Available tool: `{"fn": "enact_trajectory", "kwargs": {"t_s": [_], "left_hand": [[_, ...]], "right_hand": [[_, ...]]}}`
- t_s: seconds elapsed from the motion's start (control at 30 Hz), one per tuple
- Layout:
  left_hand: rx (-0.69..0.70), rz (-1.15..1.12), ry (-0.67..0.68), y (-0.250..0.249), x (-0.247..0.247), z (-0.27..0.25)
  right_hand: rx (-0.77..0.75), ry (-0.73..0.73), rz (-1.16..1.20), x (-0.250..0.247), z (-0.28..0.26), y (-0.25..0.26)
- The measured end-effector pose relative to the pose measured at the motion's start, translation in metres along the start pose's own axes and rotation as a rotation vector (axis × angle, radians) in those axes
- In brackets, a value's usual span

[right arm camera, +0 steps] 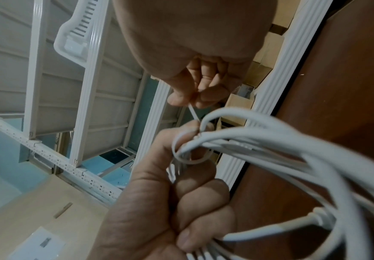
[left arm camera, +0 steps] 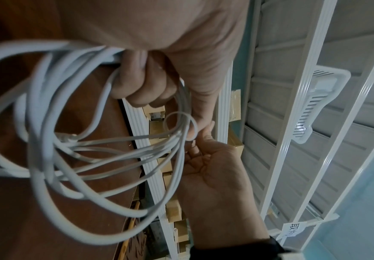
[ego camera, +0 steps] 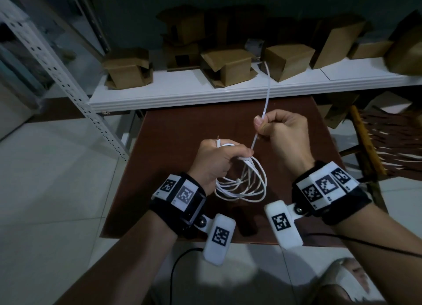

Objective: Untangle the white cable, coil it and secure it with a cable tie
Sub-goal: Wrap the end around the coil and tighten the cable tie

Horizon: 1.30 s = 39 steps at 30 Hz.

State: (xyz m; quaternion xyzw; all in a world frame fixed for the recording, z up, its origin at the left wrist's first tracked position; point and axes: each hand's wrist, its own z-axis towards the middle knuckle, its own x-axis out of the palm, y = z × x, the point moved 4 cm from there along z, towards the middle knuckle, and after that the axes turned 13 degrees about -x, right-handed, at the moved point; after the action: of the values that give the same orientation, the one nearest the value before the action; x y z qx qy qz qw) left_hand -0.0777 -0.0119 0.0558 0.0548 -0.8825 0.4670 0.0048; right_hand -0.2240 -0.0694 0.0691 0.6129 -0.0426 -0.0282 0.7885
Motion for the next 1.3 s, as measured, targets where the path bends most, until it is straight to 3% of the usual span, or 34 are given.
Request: {"fn": "enact_trajectory", "kwargs": {"t_s": [0.47,0.6,0.9,1.17,1.3], "left_hand": [[0.018,0.02,0.037,0.009,0.006,0.004],[0.033,0.027,0.093,0.002,0.005,0.003],[0.119,0.084,0.074,-0.002,0.01,-0.002],[0.053,0.059,0.092,0.009,0.014,0.004],[0.029,0.02,0.131,0.01,0.008,0.007]], "right_hand": [[-0.11,-0.257,0.047,-0.025,0.017,0.015],[-0.101,-0.263,0.094,-0.027,0.019,0.019],[-0.094,-0.283,0.11,-0.029,0.019,0.017],[-0.091,-0.298,0.087,-0.033,0.021,0.008],[-0.051,-0.226,0.108,-0.029,0.025,0.006]]}}
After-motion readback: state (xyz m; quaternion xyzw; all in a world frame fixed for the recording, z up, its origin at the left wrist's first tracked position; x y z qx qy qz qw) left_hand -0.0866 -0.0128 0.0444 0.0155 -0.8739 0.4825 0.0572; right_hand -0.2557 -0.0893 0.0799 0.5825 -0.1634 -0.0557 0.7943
